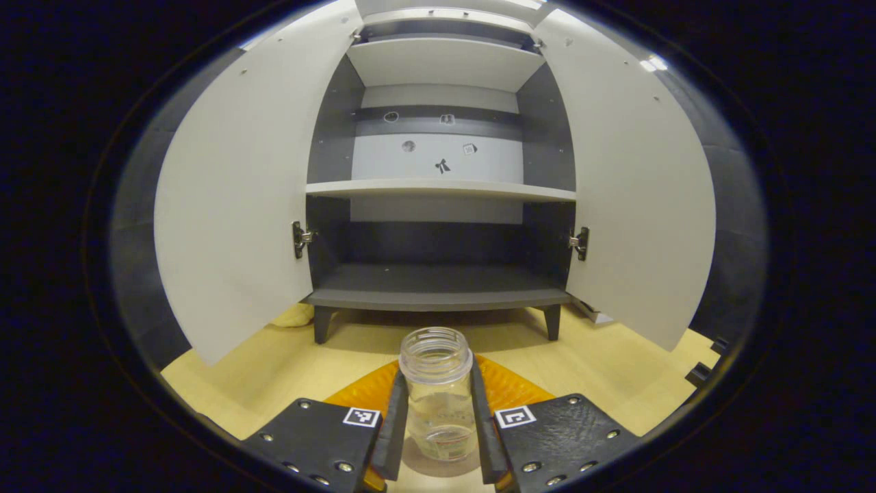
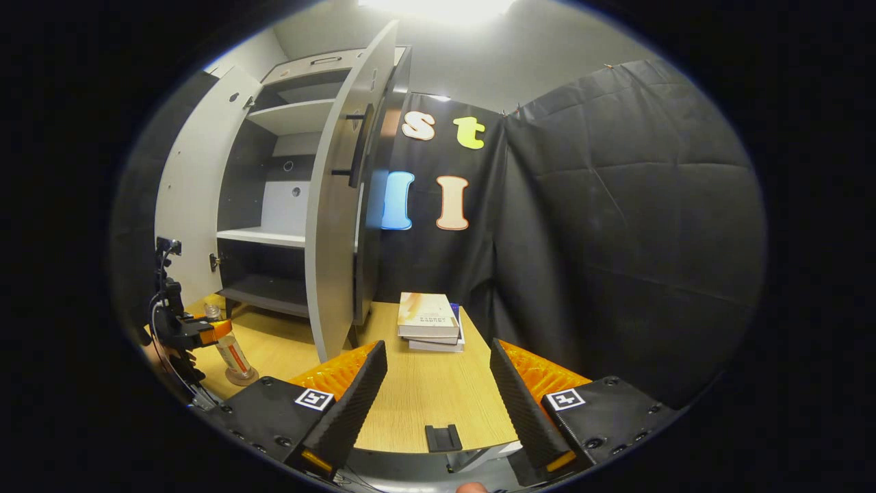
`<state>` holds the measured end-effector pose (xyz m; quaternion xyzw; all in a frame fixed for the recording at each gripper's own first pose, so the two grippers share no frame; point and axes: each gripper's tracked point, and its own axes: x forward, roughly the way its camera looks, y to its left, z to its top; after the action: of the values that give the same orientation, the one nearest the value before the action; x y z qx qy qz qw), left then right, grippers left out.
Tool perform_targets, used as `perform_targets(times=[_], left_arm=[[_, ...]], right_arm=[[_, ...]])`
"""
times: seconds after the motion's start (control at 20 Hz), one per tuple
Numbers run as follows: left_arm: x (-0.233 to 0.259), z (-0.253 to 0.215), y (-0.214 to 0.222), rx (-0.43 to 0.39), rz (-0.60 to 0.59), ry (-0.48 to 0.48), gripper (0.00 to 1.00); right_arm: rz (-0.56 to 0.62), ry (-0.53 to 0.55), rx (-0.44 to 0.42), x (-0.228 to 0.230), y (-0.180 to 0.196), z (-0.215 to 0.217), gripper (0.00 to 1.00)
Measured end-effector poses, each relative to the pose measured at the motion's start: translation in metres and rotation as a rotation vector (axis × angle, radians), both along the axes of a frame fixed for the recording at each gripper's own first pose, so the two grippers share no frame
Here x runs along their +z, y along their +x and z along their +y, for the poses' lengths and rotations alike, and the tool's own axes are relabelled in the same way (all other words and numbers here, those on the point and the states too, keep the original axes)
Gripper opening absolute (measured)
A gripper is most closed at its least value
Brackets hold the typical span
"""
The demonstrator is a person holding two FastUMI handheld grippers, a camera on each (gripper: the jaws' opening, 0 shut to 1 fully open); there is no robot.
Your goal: Grasp the bottle in the cabinet with the left hand and place it on the coaster, then close the right door with the right hand and the left door with the left hand.
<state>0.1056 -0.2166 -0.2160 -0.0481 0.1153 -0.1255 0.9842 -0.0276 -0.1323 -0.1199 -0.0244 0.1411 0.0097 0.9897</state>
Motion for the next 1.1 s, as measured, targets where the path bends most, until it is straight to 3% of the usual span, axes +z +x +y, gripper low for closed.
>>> perform_targets(times=[0.1, 0.25, 0.7, 1.1], left_arm=[[0.006, 0.001, -0.008, 0.004, -0.002, 0.007, 0.48], [0.019, -0.001, -0.013, 0.009, -0.012, 0.036, 0.96], [0.111, 0.013, -0.051, 0.046, -0.094, 0.053, 0.95], [0.182, 0.075, -0.070, 0.134, -0.132, -0.002, 0.95]], right_arm=[[-0.002, 0.011, 0.004, 0.001, 0.002, 0.001, 0.97], [-0.011, 0.041, 0.010, 0.006, 0.005, 0.002, 0.97], [-0.118, 0.123, 0.020, 0.070, 0.053, -0.001, 0.97], [-0.159, 0.135, 0.000, 0.116, 0.108, 0.008, 0.96]])
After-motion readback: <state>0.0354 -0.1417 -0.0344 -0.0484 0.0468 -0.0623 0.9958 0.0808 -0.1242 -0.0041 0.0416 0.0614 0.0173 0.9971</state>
